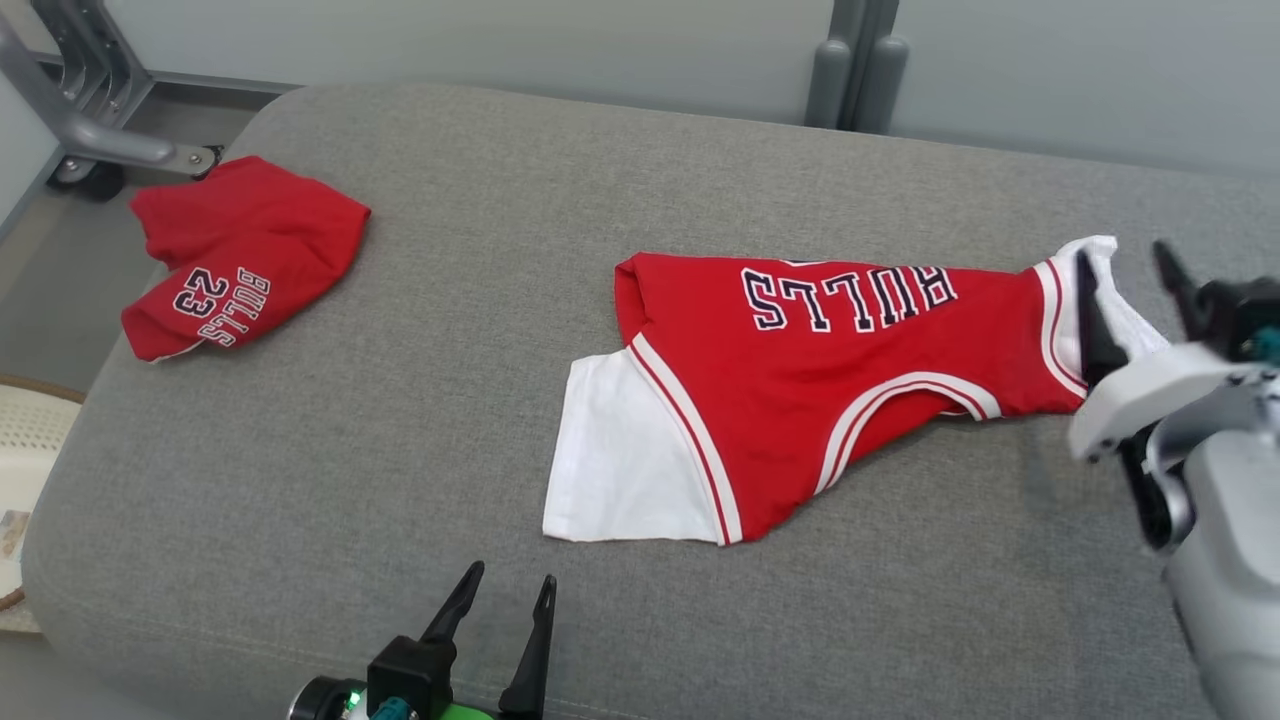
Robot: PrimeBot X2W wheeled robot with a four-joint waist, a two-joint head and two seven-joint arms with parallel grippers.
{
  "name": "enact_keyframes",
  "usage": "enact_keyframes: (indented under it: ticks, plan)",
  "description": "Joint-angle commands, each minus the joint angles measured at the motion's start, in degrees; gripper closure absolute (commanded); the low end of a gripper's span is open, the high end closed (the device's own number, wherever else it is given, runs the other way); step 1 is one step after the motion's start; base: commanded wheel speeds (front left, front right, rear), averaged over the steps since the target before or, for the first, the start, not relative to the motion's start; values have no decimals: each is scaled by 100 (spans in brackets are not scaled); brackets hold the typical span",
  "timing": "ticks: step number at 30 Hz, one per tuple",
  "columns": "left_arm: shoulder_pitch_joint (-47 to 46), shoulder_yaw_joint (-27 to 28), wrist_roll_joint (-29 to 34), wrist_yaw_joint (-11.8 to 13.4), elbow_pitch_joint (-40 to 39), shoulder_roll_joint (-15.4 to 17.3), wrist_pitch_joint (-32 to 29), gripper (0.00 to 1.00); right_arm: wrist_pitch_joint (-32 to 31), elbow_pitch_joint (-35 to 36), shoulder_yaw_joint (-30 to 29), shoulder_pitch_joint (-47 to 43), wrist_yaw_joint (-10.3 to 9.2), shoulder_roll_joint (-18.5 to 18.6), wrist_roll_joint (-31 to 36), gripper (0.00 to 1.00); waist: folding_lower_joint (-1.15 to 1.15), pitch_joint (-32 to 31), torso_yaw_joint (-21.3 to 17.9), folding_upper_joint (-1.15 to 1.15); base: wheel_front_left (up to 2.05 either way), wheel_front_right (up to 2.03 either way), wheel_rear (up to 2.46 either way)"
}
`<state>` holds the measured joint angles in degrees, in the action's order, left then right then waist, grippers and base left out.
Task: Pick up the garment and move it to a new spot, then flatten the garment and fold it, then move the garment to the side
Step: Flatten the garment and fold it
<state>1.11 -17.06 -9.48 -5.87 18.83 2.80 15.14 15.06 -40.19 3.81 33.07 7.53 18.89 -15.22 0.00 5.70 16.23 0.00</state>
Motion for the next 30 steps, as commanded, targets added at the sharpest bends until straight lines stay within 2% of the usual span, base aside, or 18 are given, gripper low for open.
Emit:
enact_keyframes:
  ticks: [1,7,10,13,16,23,25,27,28,29,30]
  plan:
    - [-2,-12,-23,16,11,19,2,0,15,152,188,-319,-8,-109,-128,0,0,-92,-122,0,0,0,0]
    - [38,-34,-40,2,39,19,2,0,15,676,1310,-1214,-8,-469,-835,0,0,-137,-196,0,0,0,0]
    - [39,-63,-48,-14,52,19,2,0,15,795,1997,-1487,-8,-517,-1192,0,0,-119,-166,0,0,0,0]
    - [12,-77,-53,-18,67,19,2,0,15,802,2438,-1586,-9,-527,-1532,0,0,-77,-89,0,0,0,0]
    - [-19,-93,-58,-29,67,19,2,0,15,708,2659,-1524,-9,-543,-1739,0,0,-32,12,0,0,0,0]
    - [0,-84,-80,-54,35,19,2,0,16,457,2739,-1361,-8,-595,-1939,0,0,47,219,0,0,0,0]
    - [15,-68,-81,-59,32,18,2,0,16,396,2785,-1345,-8,-601,-1973,15,0,69,263,0,0,0,0]
    - [27,-63,-95,-55,14,18,2,0,16,350,2837,-1329,-8,-589,-2009,42,0,88,285,0,0,0,0]
    - [28,-63,-99,-54,7,18,2,0,16,345,2862,-1312,-8,-575,-2025,51,0,100,291,0,0,0,0]
    - [28,-67,-100,-58,1,18,2,0,16,333,2884,-1297,-8,-564,-2050,56,0,110,292,0,0,0,0]
    - [28,-70,-110,-62,-6,18,2,0,16,316,2899,-1289,-8,-555,-2062,57,0,118,289,0,0,0,0]
